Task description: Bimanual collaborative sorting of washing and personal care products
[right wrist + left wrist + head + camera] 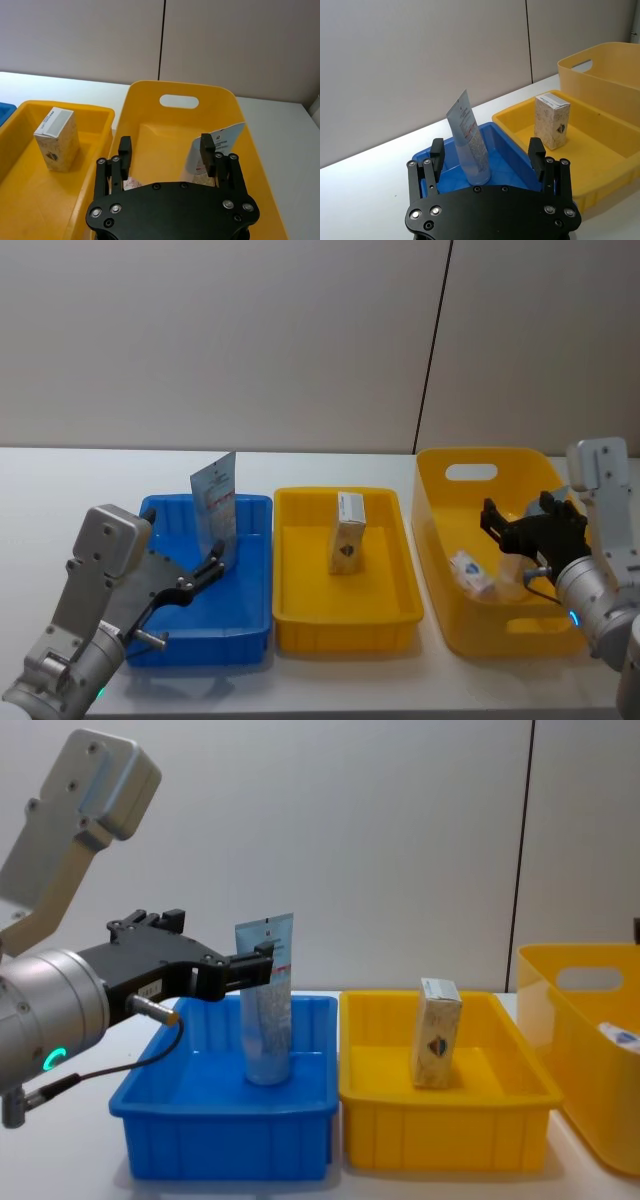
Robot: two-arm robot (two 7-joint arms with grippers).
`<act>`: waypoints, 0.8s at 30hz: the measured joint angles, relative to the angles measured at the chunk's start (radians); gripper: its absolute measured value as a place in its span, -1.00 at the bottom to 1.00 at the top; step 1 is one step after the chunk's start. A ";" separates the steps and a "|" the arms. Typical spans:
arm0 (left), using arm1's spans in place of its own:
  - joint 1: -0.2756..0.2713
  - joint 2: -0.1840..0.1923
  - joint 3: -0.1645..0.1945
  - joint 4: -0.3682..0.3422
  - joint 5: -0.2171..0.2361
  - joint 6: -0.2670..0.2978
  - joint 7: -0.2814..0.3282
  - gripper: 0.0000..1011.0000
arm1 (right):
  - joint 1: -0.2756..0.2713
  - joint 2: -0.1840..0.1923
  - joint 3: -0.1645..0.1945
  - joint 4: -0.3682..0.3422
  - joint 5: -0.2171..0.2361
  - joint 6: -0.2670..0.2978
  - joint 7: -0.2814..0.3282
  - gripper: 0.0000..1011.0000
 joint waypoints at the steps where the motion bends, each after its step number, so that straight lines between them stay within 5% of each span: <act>1: 0.000 0.000 0.000 0.000 0.000 0.000 0.000 0.98 | 0.000 0.000 0.000 0.000 0.000 0.000 0.000 0.63; 9: 0.000 0.000 0.000 0.000 0.000 0.000 0.000 0.98 | -0.001 0.001 0.000 0.001 -0.001 0.001 0.002 0.98; 15: 0.000 0.000 0.000 0.000 0.000 0.000 0.000 0.98 | -0.013 0.008 -0.008 -0.005 0.006 -0.017 0.004 0.98; 24: 0.000 0.000 0.000 0.000 0.000 0.000 0.000 0.98 | -0.076 0.042 -0.048 -0.039 0.058 -0.117 0.018 0.99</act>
